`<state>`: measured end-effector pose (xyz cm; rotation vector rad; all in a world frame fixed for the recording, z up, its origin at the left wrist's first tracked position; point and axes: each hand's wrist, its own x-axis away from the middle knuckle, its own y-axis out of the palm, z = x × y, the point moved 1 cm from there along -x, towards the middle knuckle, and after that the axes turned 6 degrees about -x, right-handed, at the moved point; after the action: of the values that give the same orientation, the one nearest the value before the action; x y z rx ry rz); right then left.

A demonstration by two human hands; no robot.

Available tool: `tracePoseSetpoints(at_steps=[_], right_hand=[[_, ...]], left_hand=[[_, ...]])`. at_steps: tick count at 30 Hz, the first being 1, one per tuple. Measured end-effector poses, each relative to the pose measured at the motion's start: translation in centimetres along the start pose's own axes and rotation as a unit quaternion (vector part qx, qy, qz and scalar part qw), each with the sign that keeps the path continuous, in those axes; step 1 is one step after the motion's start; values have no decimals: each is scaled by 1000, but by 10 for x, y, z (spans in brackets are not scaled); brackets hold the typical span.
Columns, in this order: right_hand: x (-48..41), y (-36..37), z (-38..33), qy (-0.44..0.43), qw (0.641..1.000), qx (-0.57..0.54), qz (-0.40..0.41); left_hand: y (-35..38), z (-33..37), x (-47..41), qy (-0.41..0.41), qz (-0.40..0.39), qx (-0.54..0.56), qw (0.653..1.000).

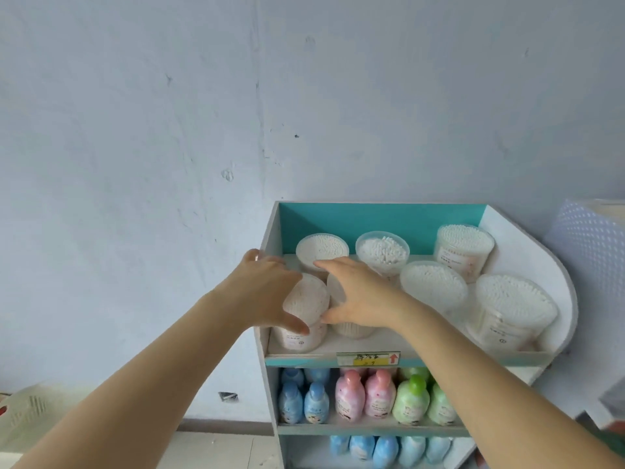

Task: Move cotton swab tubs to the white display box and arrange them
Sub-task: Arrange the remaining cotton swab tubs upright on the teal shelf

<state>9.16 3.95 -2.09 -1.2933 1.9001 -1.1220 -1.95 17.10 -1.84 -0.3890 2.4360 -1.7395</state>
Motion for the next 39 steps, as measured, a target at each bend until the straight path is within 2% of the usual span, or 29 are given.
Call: tracePoseSetpoints(at_steps=[2, 6, 8, 12, 20, 22, 24, 27, 29, 31, 34, 36, 39], right_hand=[[-4, 6, 0, 39, 999, 26, 6], [-5, 7, 9, 127, 987, 89, -46], [-7, 3, 14, 154, 983, 89, -39], [-9, -1, 15, 189, 978, 85, -15], [-4, -7, 0, 244, 948, 204, -22], [-4, -10, -5, 250, 942, 223, -31], [-5, -12, -4, 237, 943, 218, -85], [-6, -11, -2, 161, 955, 203, -143], [-5, -10, 2, 137, 963, 205, -113], [-1, -11, 8, 160, 967, 185, -64], [7, -14, 9, 204, 956, 212, 17], [9, -18, 10, 217, 950, 223, 14], [5, -24, 9, 189, 965, 175, -48]], left_hand=[[3, -1, -1, 22, 7, -10, 1000], [6, -4, -4, 45, 36, -17, 998], [7, -5, -6, 47, 45, -7, 998], [7, -3, -5, 59, 51, -6, 997], [11, -2, -4, 59, 54, -18, 997], [10, -1, -3, 58, 53, -18, 997], [10, -1, -2, 58, 54, -23, 997], [9, -1, -1, 56, 50, -25, 997], [8, 0, -2, 54, 46, -25, 997], [9, 0, -3, 51, 41, -26, 998], [13, -1, -4, 51, 41, -27, 998], [13, -1, -4, 52, 41, -28, 997], [12, 0, -6, 53, 44, -27, 997]])
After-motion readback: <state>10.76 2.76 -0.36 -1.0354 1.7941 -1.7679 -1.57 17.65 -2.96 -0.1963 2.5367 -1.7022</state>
